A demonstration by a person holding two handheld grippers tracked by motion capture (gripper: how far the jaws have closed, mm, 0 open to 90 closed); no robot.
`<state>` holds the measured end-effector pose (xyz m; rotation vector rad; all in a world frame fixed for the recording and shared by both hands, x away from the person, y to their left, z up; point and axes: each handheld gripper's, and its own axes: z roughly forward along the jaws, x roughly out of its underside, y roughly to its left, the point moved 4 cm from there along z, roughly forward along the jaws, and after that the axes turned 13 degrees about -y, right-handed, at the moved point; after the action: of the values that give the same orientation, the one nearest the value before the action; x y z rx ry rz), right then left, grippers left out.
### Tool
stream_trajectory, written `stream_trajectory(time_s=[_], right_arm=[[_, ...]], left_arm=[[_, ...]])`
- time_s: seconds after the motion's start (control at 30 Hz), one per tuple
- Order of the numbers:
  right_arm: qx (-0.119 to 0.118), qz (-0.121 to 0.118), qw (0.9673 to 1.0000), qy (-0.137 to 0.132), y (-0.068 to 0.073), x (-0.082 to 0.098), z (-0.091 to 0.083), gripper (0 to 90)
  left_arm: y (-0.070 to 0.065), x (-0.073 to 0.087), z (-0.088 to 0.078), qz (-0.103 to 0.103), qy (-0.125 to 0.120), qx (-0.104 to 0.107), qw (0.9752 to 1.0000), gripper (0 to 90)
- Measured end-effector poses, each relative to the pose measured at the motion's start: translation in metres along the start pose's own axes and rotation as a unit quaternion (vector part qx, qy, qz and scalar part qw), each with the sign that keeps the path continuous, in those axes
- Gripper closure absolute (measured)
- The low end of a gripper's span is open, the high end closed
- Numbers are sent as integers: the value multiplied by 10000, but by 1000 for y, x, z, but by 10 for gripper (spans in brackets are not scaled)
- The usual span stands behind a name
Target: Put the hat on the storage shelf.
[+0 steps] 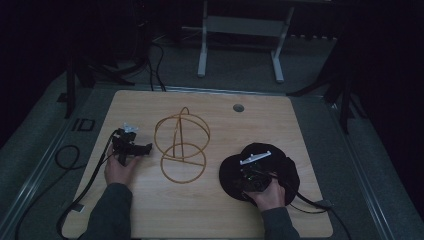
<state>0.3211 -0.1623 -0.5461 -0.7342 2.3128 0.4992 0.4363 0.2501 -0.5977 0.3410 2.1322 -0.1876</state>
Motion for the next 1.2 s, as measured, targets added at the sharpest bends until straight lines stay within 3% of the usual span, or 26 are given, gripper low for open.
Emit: stream_trajectory(time_s=[0.6, 1.0, 1.2], right_arm=[[-141, -336, 9993, 114, 10, -7, 1, 785], [-95, -584, 9979, 266, 17, -10, -1, 801], [-192, -573, 9981, 132, 18, -13, -3, 800]], left_arm=[[0, 0, 0, -4, -1, -4, 10000, 23], [0, 0, 0, -7, -4, -3, 10000, 23], [0, 0, 0, -9, -3, -3, 10000, 23]])
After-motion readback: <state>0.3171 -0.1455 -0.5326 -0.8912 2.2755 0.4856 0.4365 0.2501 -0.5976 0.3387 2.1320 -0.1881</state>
